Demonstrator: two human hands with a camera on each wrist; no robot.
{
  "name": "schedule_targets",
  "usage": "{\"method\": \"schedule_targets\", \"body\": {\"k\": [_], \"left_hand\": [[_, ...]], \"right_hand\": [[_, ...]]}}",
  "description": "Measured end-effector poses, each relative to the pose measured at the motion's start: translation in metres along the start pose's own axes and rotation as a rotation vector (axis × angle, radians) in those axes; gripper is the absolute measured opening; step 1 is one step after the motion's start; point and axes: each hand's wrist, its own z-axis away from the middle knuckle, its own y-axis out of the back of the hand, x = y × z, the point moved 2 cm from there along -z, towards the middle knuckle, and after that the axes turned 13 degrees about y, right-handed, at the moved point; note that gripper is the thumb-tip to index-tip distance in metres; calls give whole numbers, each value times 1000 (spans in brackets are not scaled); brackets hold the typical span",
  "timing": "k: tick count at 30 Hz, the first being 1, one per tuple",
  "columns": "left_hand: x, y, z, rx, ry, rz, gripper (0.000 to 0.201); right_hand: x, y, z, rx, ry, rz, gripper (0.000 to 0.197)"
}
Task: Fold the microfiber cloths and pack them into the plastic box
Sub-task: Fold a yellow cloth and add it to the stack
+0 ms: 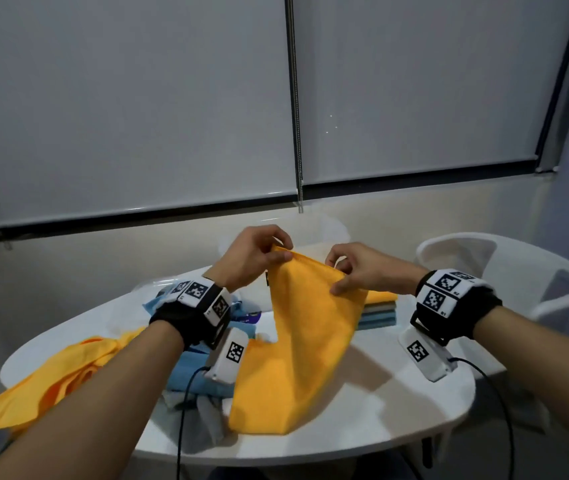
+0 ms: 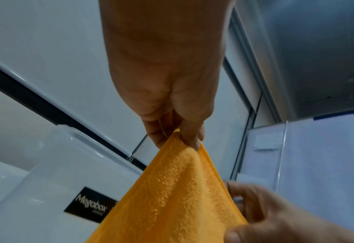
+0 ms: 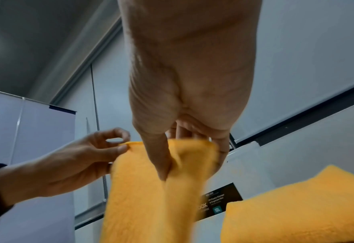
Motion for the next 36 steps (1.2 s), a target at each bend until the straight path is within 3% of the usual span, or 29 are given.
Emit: {"method": "schedule_targets", "body": {"k": [5,10,18,26,30,36], "left_hand": [[2,46,5,59,65,51,13],[3,70,8,11,77,90,15],[6,90,16,-62,117,73,20],[17,107,20,-5,140,-9,19],[23,109,20,-65,131,-99,12],[34,110,19,-99,132,-202,20]], "right_hand": [[-4,30,-3,178,97,-191,17],[-22,54,-19,238,187,-214,19],[-43,71,-34,193,212,35,12],[-58,84,-36,127,199,43,19],[-68,90,-36,97,214,28,20],[-79,100,-41,153,252,14,18]]}}
